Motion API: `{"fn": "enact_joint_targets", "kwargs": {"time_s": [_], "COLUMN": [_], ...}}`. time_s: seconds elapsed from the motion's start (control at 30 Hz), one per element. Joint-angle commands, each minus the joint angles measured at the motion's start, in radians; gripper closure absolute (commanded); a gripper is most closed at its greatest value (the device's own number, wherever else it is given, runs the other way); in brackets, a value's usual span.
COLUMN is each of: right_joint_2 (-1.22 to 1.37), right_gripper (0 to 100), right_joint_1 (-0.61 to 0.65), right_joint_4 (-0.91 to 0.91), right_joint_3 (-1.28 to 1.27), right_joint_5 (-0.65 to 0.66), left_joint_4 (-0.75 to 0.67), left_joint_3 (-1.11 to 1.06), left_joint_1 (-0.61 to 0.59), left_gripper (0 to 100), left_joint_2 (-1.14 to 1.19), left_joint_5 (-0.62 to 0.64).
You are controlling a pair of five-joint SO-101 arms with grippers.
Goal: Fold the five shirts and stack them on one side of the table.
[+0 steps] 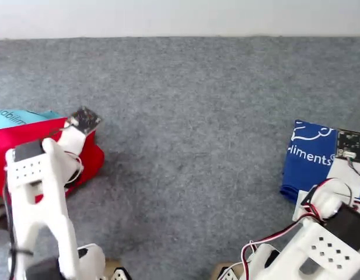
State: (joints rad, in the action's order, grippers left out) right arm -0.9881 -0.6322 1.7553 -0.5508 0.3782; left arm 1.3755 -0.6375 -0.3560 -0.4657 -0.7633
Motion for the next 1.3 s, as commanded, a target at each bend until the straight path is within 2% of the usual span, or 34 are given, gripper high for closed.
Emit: {"fn": "enact_joint_targets", "kwargs": {"time_s": [0.0, 0.1, 0.27, 0.53, 0.67, 0.83, 0.97, 1.07, 1.13, 1.27], "right_joint_2": [-0.013, -0.013, -0.013, -0.013, -0.012, -0.004, -0.013, -0.013, -0.010, -0.007], "right_gripper": [99.0, 99.0, 99.0, 99.0, 99.0, 99.0, 99.0, 99.0, 99.0, 99.0], "right_joint_1": [0.013, 0.015, 0.016, 0.016, 0.018, 0.018, 0.018, 0.018, 0.028, 0.114], "right_joint_4": [0.039, 0.039, 0.039, 0.039, 0.039, 0.038, 0.038, 0.038, 0.035, 0.028], "right_joint_3": [0.009, 0.009, 0.009, 0.005, 0.003, -0.006, -0.064, -0.069, -0.069, -0.077], "right_joint_5": [-0.009, -0.009, -0.011, -0.015, -0.101, -0.123, -0.123, -0.120, -0.118, -0.118], "left_joint_4": [0.005, -0.061, -0.285, -0.635, -0.727, -0.758, -0.752, -0.743, -0.686, -0.437], "left_joint_3": [0.107, 0.208, 0.314, 0.318, 0.320, 0.358, 0.414, 0.424, 0.424, 0.421], "left_joint_1": [0.075, 0.153, 0.290, 0.534, 0.695, 0.865, 0.896, 0.833, 0.781, 0.646], "left_gripper": [99, 99, 99, 99, 99, 99, 99, 99, 99, 99], "left_joint_2": [-0.196, -0.298, -0.362, -0.361, -0.359, -0.358, -0.338, -0.336, -0.336, -0.345], "left_joint_5": [0.115, 0.204, 0.282, 0.282, 0.158, 0.040, 0.008, 0.011, 0.011, 0.012]}}
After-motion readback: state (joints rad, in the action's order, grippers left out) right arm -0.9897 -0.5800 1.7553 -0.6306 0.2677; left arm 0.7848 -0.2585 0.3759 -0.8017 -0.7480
